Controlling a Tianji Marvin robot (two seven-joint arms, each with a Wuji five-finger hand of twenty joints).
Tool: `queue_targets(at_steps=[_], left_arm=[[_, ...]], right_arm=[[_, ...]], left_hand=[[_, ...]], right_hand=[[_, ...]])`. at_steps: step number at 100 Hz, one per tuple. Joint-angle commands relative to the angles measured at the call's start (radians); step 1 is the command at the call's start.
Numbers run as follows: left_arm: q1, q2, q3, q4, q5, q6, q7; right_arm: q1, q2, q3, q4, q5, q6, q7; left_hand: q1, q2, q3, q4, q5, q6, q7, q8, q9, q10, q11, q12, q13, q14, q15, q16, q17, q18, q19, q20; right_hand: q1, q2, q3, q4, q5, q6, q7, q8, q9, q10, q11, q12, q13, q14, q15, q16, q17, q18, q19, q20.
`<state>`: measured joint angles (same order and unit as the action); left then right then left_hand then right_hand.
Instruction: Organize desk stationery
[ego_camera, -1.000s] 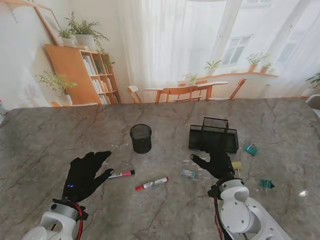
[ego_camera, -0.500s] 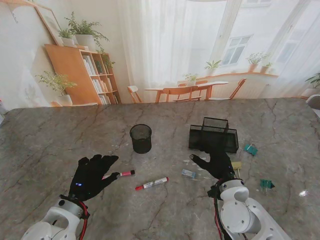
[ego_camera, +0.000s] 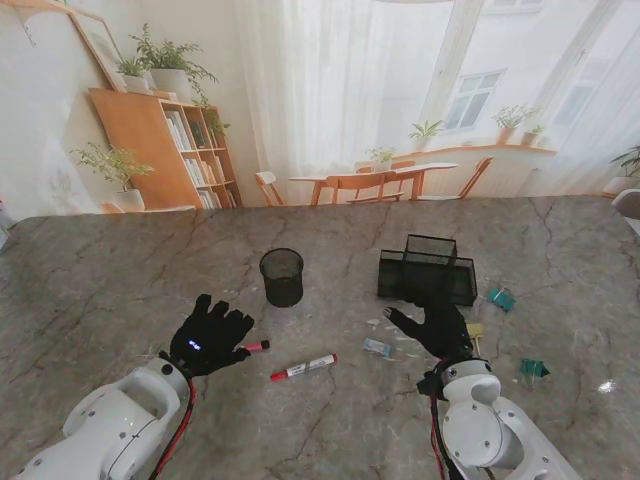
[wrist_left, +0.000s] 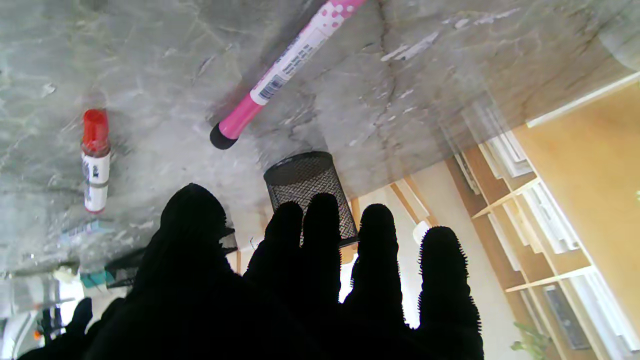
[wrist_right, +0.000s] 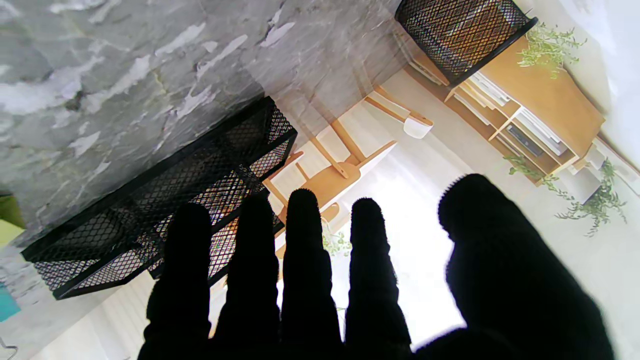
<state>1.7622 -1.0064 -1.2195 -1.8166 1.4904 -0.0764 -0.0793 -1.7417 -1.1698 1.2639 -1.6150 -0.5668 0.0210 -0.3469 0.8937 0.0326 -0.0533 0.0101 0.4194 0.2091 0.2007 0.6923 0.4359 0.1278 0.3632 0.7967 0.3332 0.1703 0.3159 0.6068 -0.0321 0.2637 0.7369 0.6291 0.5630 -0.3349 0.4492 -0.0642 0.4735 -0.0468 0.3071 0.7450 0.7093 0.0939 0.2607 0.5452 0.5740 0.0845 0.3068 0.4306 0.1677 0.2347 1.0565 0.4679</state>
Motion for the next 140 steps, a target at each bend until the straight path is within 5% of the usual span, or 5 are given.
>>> queue_targets(at_steps=[1, 29, 71, 120, 140], left_arm=[[-0.020, 0.000, 0.013, 0.011, 0.005, -0.005, -0.005], [-0.133, 0.007, 0.113, 0.084, 0.018, 0.032, -0.110], [-0.273, 0.014, 0.268, 0.213, -0.039, 0.082, -0.128], [-0.338, 0.018, 0.389, 0.307, -0.102, 0.158, -0.121], [-0.328, 0.020, 0.390, 0.306, -0.098, 0.166, -0.137]], right_arm=[[-0.003, -0.003, 0.001, 0.004, 0.006, 0.000, 0.014], [-0.002, -0.004, 0.000, 0.002, 0.016, 0.006, 0.016], [-0.002, -0.006, 0.001, 0.001, 0.017, 0.011, 0.012], [-0.002, -0.008, 0.001, 0.002, 0.019, 0.015, 0.002], [-0.003, -0.010, 0.001, 0.002, 0.021, 0.017, -0.005]], left_hand=[[0.034, -0.034, 0.011, -0.060, 0.002, 0.054, 0.023, 0.039, -0.049, 0.006, 0.061, 0.052, -0.045, 0.022, 0.047, 0.044, -0.036, -0.024, 0.031, -0.003], [0.033, -0.059, 0.011, -0.059, -0.034, 0.093, -0.005, 0.048, -0.109, 0.039, 0.088, 0.052, -0.097, 0.056, 0.095, 0.062, -0.044, -0.035, 0.053, -0.013], [0.061, -0.064, 0.015, -0.058, -0.034, 0.104, 0.000, 0.050, -0.122, 0.051, 0.118, 0.048, -0.113, 0.071, 0.138, 0.059, -0.044, -0.032, 0.084, -0.026], [0.133, -0.092, 0.016, -0.054, 0.027, 0.056, 0.186, 0.193, -0.051, 0.009, 0.383, 0.192, -0.059, 0.061, 0.329, 0.158, -0.041, -0.046, 0.215, -0.018], [0.199, -0.192, 0.017, -0.065, 0.059, 0.013, 0.361, 0.300, 0.022, -0.013, 0.454, 0.211, 0.002, 0.055, 0.386, 0.192, -0.004, -0.046, 0.262, 0.007]], right_hand=[[-0.001, 0.019, -0.027, 0.028, 0.017, -0.007, 0.006, -0.014, 0.016, 0.000, -0.020, 0.020, 0.011, 0.000, 0.001, 0.013, -0.012, 0.014, -0.003, 0.021], [-0.001, 0.021, -0.028, 0.029, 0.021, -0.006, 0.007, -0.014, 0.022, 0.004, -0.016, 0.023, 0.014, 0.004, 0.004, 0.015, -0.011, 0.015, -0.002, 0.021], [0.000, 0.025, -0.031, 0.029, 0.024, -0.002, 0.008, -0.013, 0.027, 0.006, -0.011, 0.028, 0.016, 0.005, 0.013, 0.019, -0.010, 0.017, 0.003, 0.021], [0.000, 0.036, -0.034, 0.030, 0.029, -0.002, 0.012, -0.010, 0.037, 0.010, -0.002, 0.033, 0.015, 0.006, 0.023, 0.022, -0.008, 0.016, 0.009, 0.020], [-0.001, 0.040, -0.037, 0.030, 0.031, 0.000, 0.014, -0.009, 0.039, 0.009, 0.000, 0.035, 0.016, 0.006, 0.026, 0.022, -0.008, 0.016, 0.011, 0.019]])
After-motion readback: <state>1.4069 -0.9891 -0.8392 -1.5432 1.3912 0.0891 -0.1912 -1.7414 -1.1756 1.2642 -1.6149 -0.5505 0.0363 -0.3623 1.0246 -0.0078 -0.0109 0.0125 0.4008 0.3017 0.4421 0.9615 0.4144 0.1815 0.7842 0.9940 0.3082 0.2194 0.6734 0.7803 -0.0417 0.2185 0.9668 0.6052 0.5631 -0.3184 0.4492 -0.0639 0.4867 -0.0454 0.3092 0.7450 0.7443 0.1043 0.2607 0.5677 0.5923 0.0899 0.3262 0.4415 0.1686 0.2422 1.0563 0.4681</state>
